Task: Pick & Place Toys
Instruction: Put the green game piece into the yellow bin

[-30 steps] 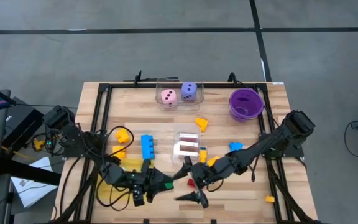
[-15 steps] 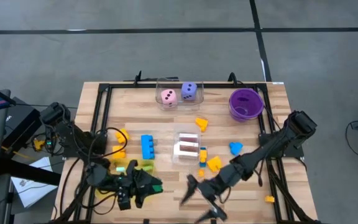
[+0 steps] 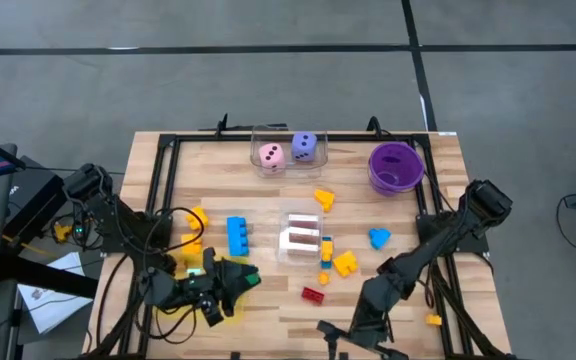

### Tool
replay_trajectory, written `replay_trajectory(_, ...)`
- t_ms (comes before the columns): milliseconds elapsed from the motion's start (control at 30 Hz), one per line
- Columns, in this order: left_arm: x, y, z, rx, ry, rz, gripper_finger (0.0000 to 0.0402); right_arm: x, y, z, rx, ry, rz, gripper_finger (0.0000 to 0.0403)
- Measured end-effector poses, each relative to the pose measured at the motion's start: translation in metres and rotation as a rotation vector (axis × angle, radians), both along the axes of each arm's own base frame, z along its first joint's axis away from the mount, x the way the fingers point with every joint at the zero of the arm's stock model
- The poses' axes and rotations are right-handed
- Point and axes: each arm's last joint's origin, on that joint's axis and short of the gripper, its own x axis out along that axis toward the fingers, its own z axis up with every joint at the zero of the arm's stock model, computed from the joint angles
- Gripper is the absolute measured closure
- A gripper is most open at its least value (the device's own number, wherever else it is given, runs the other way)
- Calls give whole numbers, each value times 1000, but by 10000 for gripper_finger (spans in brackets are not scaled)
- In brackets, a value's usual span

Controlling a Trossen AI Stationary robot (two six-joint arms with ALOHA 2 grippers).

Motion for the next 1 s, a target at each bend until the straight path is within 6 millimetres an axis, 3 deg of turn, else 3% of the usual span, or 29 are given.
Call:
replay_trajectory(300,-1,4,-2,6,30,156,254,-23,9,20,21,-82,56,45)
replay_trajectory(467,-1,4,-4,18,40,165,242,-35,16,27,25,-113,50,45)
replay_trajectory(633,-1,4,-4,18,41,165,254,-42,21,29,27,-120,62,45)
replay_trajectory(1000,-2,6,-5,-19,37,235,252,-42,18,32,15,-114,-75,45)
